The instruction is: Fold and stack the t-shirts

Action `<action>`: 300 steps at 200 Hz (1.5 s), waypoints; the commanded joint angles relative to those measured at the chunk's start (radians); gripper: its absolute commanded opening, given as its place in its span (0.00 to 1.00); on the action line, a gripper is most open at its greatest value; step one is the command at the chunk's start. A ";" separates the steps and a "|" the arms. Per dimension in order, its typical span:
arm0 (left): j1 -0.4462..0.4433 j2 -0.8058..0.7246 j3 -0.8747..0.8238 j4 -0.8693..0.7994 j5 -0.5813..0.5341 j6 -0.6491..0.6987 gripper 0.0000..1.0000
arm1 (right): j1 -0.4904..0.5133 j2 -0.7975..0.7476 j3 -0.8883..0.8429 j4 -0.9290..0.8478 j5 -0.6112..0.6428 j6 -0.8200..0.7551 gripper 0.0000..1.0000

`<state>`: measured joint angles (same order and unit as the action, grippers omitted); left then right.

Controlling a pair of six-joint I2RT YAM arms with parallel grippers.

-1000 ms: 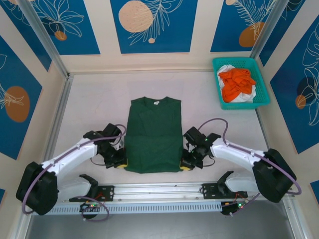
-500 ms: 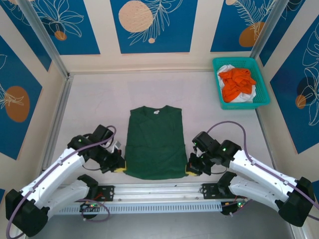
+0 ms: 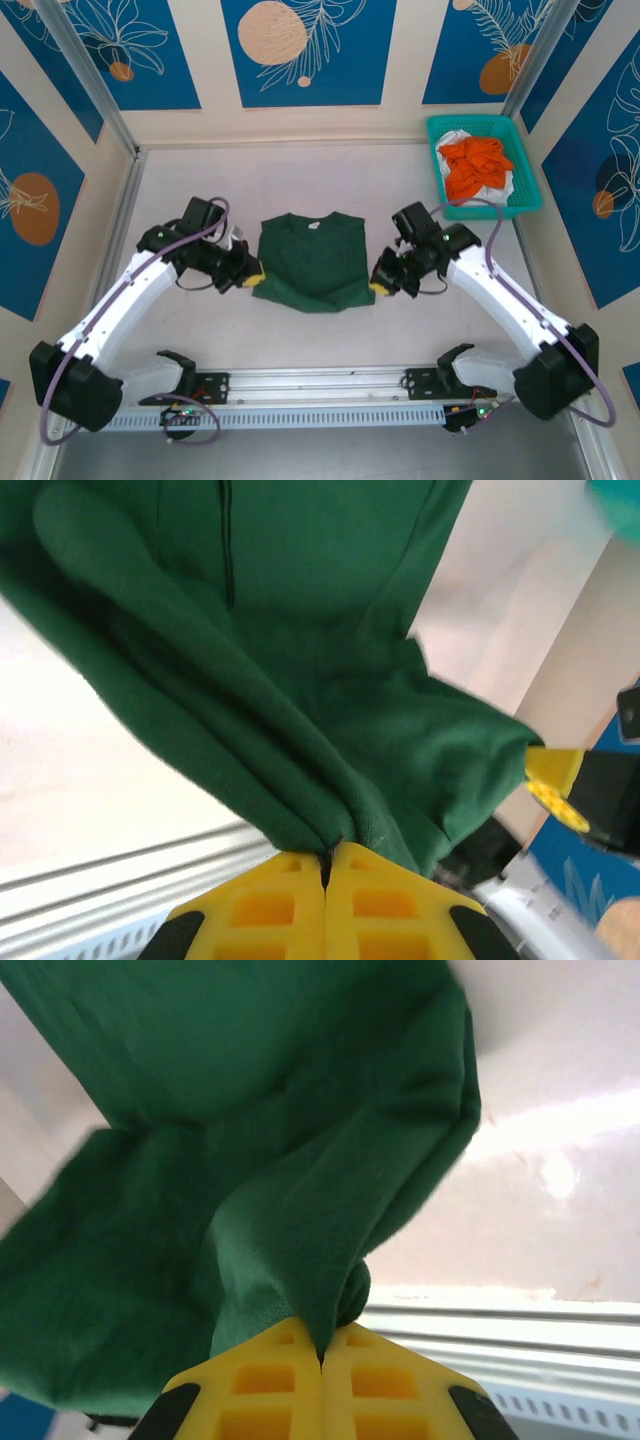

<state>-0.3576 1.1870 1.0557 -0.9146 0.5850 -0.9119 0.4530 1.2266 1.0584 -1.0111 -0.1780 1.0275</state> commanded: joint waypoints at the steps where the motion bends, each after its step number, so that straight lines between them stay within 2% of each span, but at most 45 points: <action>1: 0.067 0.075 0.084 0.093 0.010 -0.019 0.00 | -0.060 0.112 0.123 -0.034 0.001 -0.126 0.00; 29: 0.118 0.234 0.212 0.096 0.004 0.034 0.00 | -0.132 0.292 0.275 -0.011 -0.009 -0.169 0.00; 71: 0.157 0.488 0.386 0.165 -0.020 0.022 0.00 | -0.200 0.578 0.526 0.010 -0.028 -0.153 0.00; 94: 0.192 0.649 0.489 0.215 -0.022 -0.023 0.00 | -0.221 0.790 0.740 -0.036 -0.042 -0.173 0.00; 103: 0.206 0.725 0.546 0.221 -0.038 -0.045 0.14 | -0.234 0.885 0.841 -0.058 -0.049 -0.169 0.00; 111: 0.221 0.792 0.613 0.203 -0.063 -0.067 0.28 | -0.249 0.975 0.934 -0.082 -0.067 -0.157 0.11; 121: 0.237 0.861 0.682 0.215 -0.102 -0.099 0.56 | -0.268 1.084 1.078 -0.153 -0.066 -0.137 0.29; 124: 0.241 0.881 0.708 0.213 -0.115 -0.107 0.60 | -0.273 1.114 1.118 -0.176 -0.065 -0.131 0.32; 137: 0.258 0.954 0.818 0.222 -0.124 -0.128 0.60 | -0.292 1.194 1.270 -0.233 -0.049 -0.107 0.45; 150: 0.264 0.997 0.946 0.171 -0.145 -0.123 0.62 | -0.311 1.214 1.347 -0.242 -0.052 -0.088 0.60; 165: 0.258 0.987 1.020 0.140 -0.180 -0.098 0.59 | -0.328 1.179 1.334 -0.196 -0.090 -0.092 0.62; 184: 0.246 0.936 0.994 0.129 -0.194 -0.051 0.63 | -0.323 1.104 1.239 -0.142 -0.106 -0.162 0.62; 231: 0.223 0.781 0.630 0.220 -0.152 0.098 0.74 | -0.288 0.916 0.838 0.038 -0.103 -0.284 0.62; 247: 0.224 0.805 0.585 0.235 -0.091 0.191 0.75 | -0.289 0.924 0.829 0.071 -0.076 -0.315 0.63; 271: 0.225 0.887 0.611 0.220 -0.047 0.332 0.75 | -0.284 0.973 0.875 0.123 -0.044 -0.373 0.63; 300: 0.225 0.970 0.642 0.242 -0.027 0.407 0.75 | -0.276 1.019 0.906 0.203 0.017 -0.437 0.64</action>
<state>-0.1314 2.1025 1.6634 -0.6903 0.5022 -0.6350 0.1757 2.2040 1.9278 -0.8951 -0.2108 0.6792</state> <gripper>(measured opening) 0.750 0.636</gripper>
